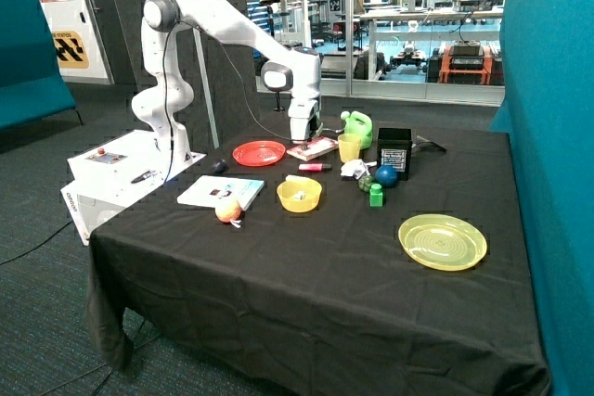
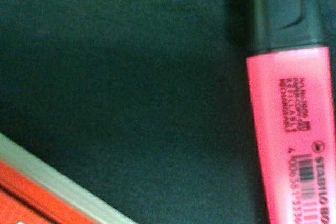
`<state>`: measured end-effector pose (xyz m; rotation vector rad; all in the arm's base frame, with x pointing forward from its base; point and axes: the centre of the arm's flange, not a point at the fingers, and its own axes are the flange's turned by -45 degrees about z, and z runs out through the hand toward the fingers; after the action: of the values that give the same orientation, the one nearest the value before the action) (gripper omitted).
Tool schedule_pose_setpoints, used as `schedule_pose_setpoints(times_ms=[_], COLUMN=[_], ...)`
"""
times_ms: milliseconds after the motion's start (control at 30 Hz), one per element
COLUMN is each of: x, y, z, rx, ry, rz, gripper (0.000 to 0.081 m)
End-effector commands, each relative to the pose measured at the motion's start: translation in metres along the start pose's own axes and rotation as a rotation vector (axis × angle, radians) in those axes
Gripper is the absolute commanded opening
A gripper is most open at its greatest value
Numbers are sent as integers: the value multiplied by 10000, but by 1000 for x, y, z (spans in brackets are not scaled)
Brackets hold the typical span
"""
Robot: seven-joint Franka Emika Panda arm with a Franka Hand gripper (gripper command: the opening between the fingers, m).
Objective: Put a highlighter on each book
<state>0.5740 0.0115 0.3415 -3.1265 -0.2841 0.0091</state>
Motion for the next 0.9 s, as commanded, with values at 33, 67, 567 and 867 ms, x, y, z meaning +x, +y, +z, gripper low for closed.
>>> schedule_pose_setpoints(times_ms=[33,67,567,867], x=[-3,-3,15,19], y=[-2,-2,4,11], z=[22,22,32,45], rx=[-27,-27,-28,-27], ry=[55,55,55,56], rz=[-58,-63,-179,57], gripper=[525,523,472,463])
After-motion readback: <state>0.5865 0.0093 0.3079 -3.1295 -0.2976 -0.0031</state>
